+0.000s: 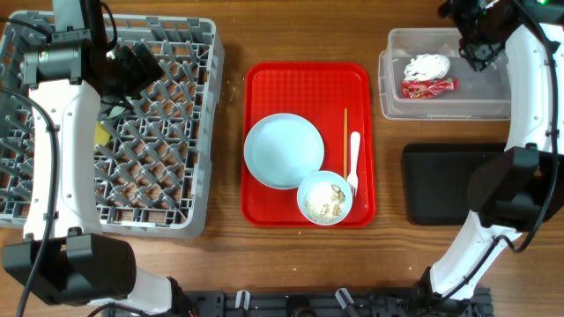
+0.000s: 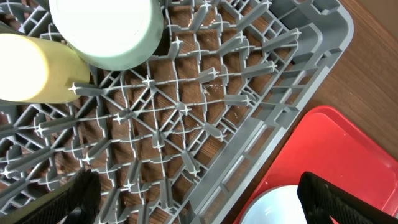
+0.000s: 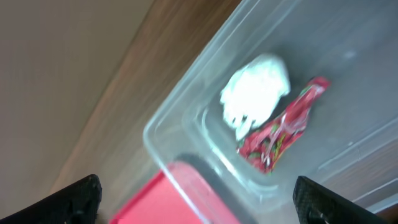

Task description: Sort waste into correct bins and load items into the dishwasher rack

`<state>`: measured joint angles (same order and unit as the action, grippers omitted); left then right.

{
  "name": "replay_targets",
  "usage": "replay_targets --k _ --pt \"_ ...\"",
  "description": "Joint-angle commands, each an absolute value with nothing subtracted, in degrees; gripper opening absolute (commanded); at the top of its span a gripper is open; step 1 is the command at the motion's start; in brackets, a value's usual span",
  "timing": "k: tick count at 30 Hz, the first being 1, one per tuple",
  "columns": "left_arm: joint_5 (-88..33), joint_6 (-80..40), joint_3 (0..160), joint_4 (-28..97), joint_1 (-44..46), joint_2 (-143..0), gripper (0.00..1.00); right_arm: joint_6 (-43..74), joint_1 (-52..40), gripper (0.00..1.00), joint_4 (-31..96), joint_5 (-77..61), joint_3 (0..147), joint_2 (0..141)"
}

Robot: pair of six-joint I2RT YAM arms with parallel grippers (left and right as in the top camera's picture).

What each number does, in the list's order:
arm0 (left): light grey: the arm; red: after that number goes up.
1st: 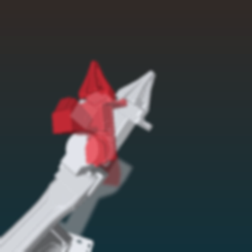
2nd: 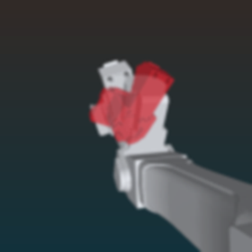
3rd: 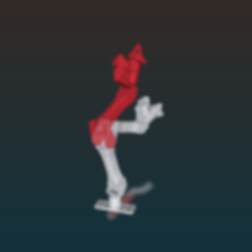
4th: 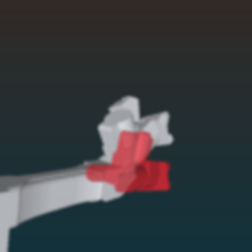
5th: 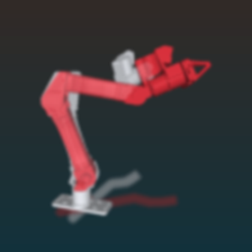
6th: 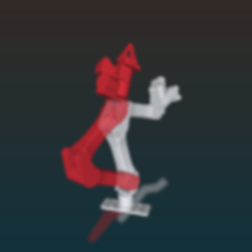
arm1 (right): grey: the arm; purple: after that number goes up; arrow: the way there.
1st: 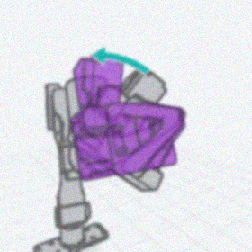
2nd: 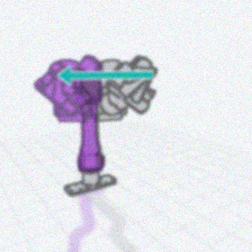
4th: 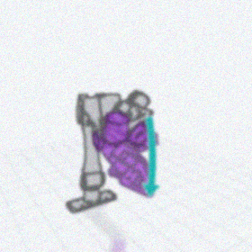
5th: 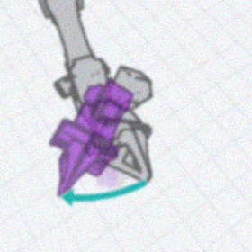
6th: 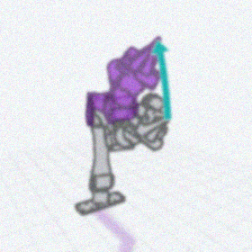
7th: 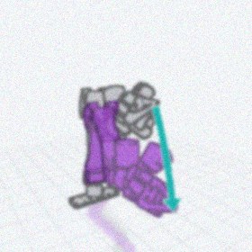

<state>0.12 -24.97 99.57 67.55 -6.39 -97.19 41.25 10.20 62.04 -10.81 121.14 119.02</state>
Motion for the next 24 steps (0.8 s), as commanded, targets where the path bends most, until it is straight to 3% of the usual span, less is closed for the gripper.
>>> replay_targets --k 1,8,14,17,24 --pt "-0.14 -25.76 99.44 67.55 -6.57 -97.45 1.0 31.92 10.2 1.0 62.02 -17.47 121.12 109.93" --pt "-0.14 -25.76 99.44 67.55 -6.57 -97.45 1.0 21.37 10.2 1.0 71.72 -16.38 121.12 96.68" --pt "-0.14 -25.76 99.44 67.55 -6.57 -97.45 1.0 17.67 8.36 1.0 91.74 -17.17 120.27 95.68" --pt "-0.14 -25.76 99.44 67.57 -6.57 -97.45 1.0 9.72 3.75 0.96 92.14 -22.06 117.08 95.35" --pt "-0.14 -25.76 99.44 67.55 -6.57 -97.45 1.0 9.58 -11.18 0.96 90.89 -22.33 109.16 95.37"
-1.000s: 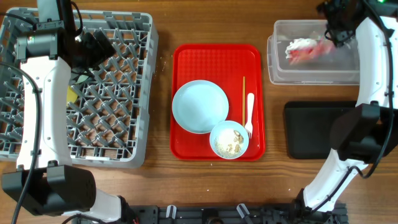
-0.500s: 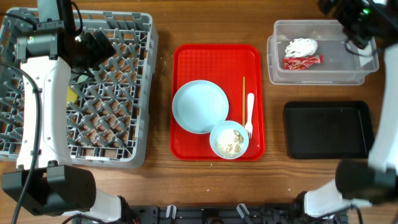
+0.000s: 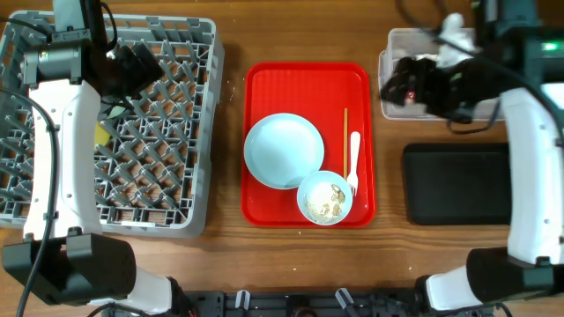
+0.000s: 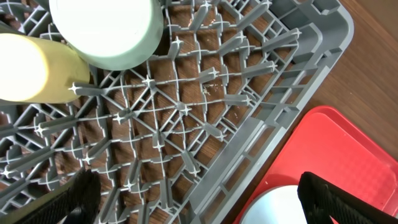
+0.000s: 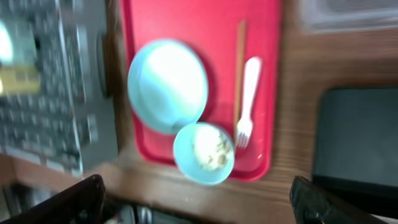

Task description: Sort waste into correct bins and load items into the dishwasher rack

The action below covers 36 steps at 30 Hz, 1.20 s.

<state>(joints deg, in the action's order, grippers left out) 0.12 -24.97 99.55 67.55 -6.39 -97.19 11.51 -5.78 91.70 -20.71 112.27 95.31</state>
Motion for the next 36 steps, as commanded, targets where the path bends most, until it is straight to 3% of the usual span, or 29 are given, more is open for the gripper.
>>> replay_targets --k 1,6,7,9,12,15,16,22,26,30,36 --pt "-0.14 -25.76 99.44 67.57 -6.57 -97.45 1.0 9.52 -12.86 0.96 90.06 -21.91 108.12 95.37" --pt "-0.14 -25.76 99.44 67.55 -6.57 -97.45 1.0 17.61 -21.15 0.98 83.02 -13.89 102.72 95.48" --pt "-0.14 -25.76 99.44 67.57 -6.57 -97.45 1.0 23.07 -22.46 0.89 81.03 -7.86 101.25 95.53" --pt "-0.14 -25.76 99.44 67.55 -6.57 -97.45 1.0 30.74 -23.66 0.64 79.79 -0.36 99.02 96.05" --pt "-0.14 -25.76 99.44 67.55 -6.57 -97.45 1.0 33.15 -24.05 0.41 78.43 0.89 94.94 97.01" --pt "-0.14 -25.76 99.44 67.55 -6.57 -97.45 1.0 32.91 -23.88 0.42 75.81 1.3 90.0 98.3" --pt "-0.14 -25.76 99.44 67.55 -6.57 -97.45 1.0 32.93 -23.88 0.48 75.11 1.15 88.79 98.5" --pt "-0.14 -25.76 99.44 67.55 -6.57 -97.45 1.0 29.85 -23.75 1.0 73.19 -3.01 87.13 98.67" --pt "-0.14 -25.76 99.44 67.55 -6.57 -97.45 1.0 29.91 -18.35 1.0 76.79 -2.98 95.04 98.65" --pt "-0.14 -25.76 99.44 67.55 -6.57 -97.45 1.0 26.87 -5.37 1.0 81.17 -2.79 104.79 98.54" --pt "-0.14 -25.76 99.44 67.55 -6.57 -97.45 1.0 27.38 5.48 1.0 79.99 -2.79 104.88 98.48"
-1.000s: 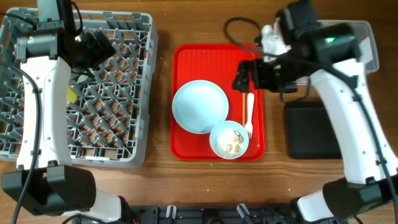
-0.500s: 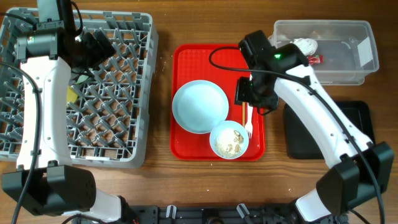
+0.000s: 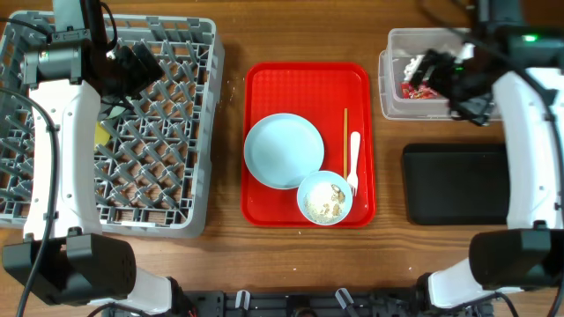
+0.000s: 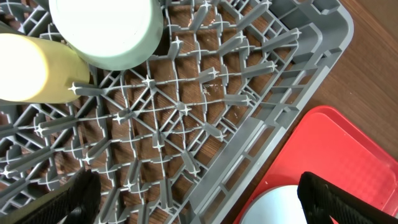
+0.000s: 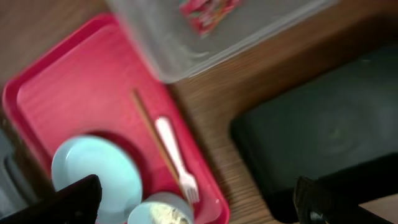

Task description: Sort waste into correct bins and load items into the dishwasher rack

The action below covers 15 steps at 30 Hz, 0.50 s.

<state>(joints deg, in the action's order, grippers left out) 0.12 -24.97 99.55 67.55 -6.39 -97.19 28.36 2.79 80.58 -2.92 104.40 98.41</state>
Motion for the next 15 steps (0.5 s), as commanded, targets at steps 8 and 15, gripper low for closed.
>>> replay_targets --k 8,15 --pt "-0.14 -25.76 99.44 66.28 -6.57 -97.45 1.0 27.46 7.35 1.0 79.68 -8.82 104.88 98.48" --pt "-10.02 -26.0 99.44 64.73 -6.55 -97.45 1.0 31.86 7.33 1.0 75.44 -13.3 104.88 98.48"
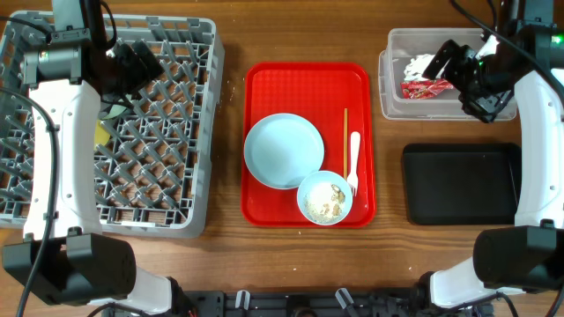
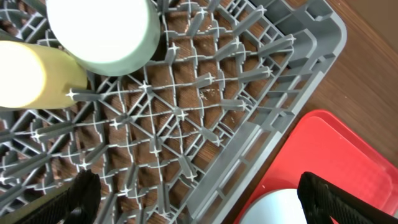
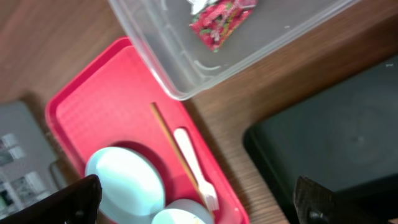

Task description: Sort waste into correct bins and load items into the dishwasher rack

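Note:
A red tray (image 1: 264, 79) carries a light blue plate (image 1: 284, 151), a bowl with food scraps (image 1: 325, 198), a white fork (image 1: 353, 160) and a wooden chopstick (image 1: 345, 132). The clear bin (image 1: 392, 88) holds a crumpled white tissue (image 1: 423, 64) and a red wrapper (image 1: 429, 87). My right gripper (image 1: 445, 60) hangs open and empty above that bin; its wrist view looks down on the tray (image 3: 81, 106) and wrapper (image 3: 221, 15). My left gripper (image 1: 132, 66) stands open over the grey dish rack (image 1: 159, 132), near a pale green cup (image 2: 99, 28) and a yellow cup (image 2: 31, 74).
A black bin (image 1: 458, 183) lies on the wooden table in front of the clear bin, right of the tray. The rack fills the left side, its right wall (image 2: 273, 118) close to the tray's left edge.
My right gripper has shifted slightly to the right and farther back over the clear bin. The left wrist view has slid a little across the rack. Both grippers stay open.
My right gripper was first over the far side of the clear bin, tissue and wrapper lying inside. It was then stretched left of the bin toward the tray, then back at the bin's front edge, now above it. My left gripper stayed open over the rack.

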`<state>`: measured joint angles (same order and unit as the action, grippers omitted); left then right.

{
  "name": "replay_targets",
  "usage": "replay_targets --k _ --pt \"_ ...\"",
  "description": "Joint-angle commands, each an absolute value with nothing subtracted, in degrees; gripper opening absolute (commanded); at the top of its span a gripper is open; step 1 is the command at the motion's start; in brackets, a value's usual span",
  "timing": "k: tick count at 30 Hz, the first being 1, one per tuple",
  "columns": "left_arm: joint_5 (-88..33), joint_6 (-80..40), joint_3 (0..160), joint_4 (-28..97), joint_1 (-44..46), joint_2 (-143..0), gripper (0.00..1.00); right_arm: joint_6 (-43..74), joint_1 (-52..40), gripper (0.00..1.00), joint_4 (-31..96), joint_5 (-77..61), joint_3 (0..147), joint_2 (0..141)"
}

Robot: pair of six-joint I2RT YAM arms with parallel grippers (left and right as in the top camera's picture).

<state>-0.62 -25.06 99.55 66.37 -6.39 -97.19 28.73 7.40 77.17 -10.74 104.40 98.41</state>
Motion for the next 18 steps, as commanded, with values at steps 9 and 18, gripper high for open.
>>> replay_targets --k 9,18 --pt "-38.39 -28.8 99.22 74.13 0.73 -97.54 1.0 31.92 7.35 1.0 69.06 -8.36 104.88 98.48" --pt "-10.39 -36.86 99.22 69.6 28.23 -99.26 1.0 31.92 7.38 1.0 69.01 -8.36 104.88 98.48"
